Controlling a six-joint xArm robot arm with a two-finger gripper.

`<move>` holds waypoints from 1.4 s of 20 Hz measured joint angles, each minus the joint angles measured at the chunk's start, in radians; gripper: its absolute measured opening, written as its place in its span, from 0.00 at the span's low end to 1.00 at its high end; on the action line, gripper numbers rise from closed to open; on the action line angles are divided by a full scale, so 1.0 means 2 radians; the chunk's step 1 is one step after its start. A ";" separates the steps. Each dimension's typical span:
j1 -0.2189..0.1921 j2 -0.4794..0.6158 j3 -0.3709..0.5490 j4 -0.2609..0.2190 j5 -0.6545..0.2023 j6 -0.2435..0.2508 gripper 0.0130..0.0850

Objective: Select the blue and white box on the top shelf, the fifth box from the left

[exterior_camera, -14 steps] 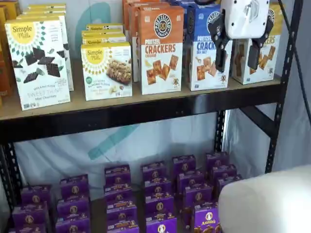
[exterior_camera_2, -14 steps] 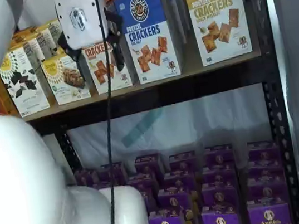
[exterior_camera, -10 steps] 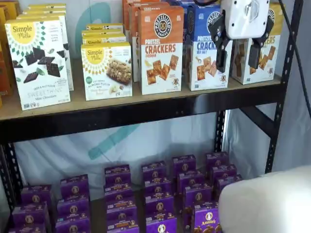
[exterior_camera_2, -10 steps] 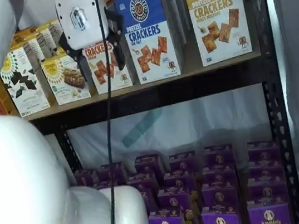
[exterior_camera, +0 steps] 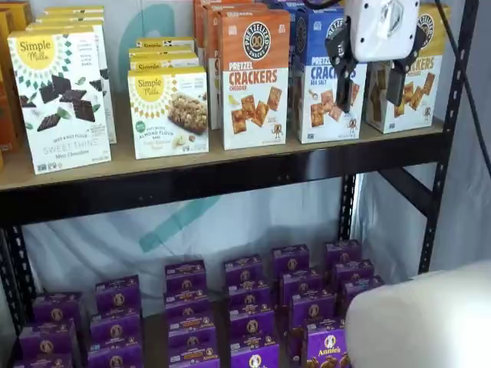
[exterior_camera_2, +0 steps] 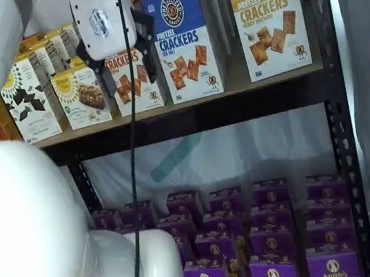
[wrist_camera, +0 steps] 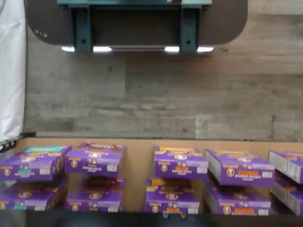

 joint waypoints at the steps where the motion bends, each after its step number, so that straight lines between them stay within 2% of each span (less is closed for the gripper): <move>1: 0.002 0.002 -0.001 -0.002 -0.006 0.001 1.00; 8: 0.003 0.035 -0.028 -0.016 -0.025 -0.001 1.00; 13: -0.005 0.055 -0.046 -0.023 -0.036 -0.011 1.00; 16: -0.013 0.066 -0.058 -0.022 -0.041 -0.017 1.00; 21: -0.029 0.080 -0.074 -0.006 -0.050 -0.028 1.00; 28: -0.030 0.104 -0.103 -0.004 -0.053 -0.029 1.00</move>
